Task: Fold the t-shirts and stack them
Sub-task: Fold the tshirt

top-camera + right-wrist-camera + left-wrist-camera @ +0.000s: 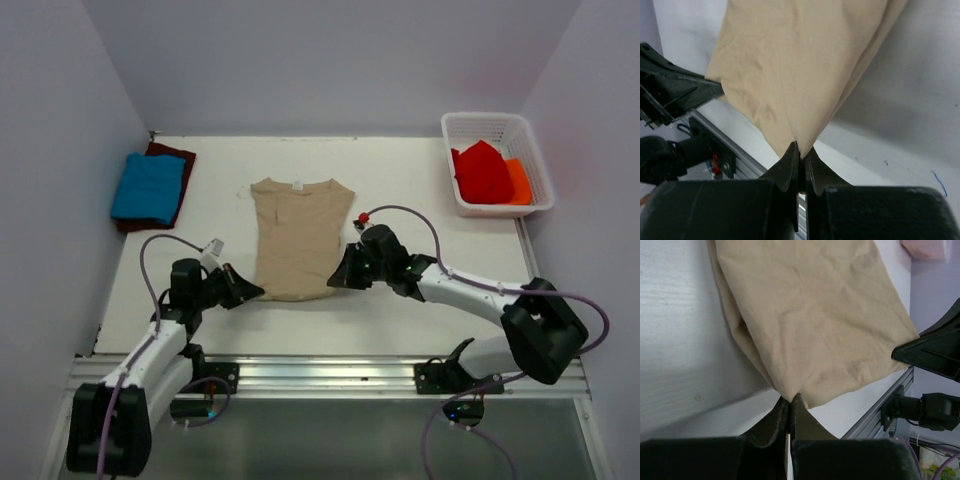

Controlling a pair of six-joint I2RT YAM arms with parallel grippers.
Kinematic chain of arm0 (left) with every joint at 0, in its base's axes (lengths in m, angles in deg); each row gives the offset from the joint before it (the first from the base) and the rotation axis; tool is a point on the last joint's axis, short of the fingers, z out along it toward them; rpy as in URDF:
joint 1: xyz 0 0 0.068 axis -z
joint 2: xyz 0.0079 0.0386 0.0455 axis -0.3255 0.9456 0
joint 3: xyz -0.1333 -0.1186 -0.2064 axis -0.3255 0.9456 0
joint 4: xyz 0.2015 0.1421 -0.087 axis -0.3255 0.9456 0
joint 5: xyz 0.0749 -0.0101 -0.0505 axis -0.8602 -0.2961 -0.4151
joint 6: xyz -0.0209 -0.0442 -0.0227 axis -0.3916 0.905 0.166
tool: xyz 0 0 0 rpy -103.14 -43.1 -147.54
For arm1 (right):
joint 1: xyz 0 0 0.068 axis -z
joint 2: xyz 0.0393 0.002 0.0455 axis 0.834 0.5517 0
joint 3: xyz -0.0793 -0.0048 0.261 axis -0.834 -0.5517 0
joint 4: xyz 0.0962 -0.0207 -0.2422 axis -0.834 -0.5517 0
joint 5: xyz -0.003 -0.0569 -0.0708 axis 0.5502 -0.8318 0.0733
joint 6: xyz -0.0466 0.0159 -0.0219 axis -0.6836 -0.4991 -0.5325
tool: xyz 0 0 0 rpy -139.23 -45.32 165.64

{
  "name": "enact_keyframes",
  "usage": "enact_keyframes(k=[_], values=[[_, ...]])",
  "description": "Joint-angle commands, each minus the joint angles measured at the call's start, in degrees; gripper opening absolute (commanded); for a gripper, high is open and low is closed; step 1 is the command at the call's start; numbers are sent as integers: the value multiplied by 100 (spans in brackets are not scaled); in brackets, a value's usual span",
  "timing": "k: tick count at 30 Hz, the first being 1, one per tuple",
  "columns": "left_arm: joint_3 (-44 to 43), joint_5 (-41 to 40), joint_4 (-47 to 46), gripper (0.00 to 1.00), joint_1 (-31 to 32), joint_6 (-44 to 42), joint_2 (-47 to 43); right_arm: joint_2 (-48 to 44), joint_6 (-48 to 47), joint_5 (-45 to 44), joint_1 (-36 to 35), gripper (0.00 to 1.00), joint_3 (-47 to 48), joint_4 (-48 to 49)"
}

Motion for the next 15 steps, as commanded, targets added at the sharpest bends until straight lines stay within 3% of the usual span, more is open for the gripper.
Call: enact_keyframes(k=[1,4,7,11,15], values=[[-199,-2,1620,0,29,74,-1105,-651,-344,-409,-256,0,79,-886],[-366,-98,2079,0,99,354,-2133,-1118,-449,-655,-432,0,193,-1280],[-725,-325,2290,0,126,278,-2320,-1303,-590,-1067,-432,0,395,-1572],[-1148,-625,1896,0,126,-4,-1891,-1040,-932,-1718,-406,0,887,-1871],[-1376,-774,721,0,126,-118,-925,-426,-1283,-2009,-116,0,1545,-1880]])
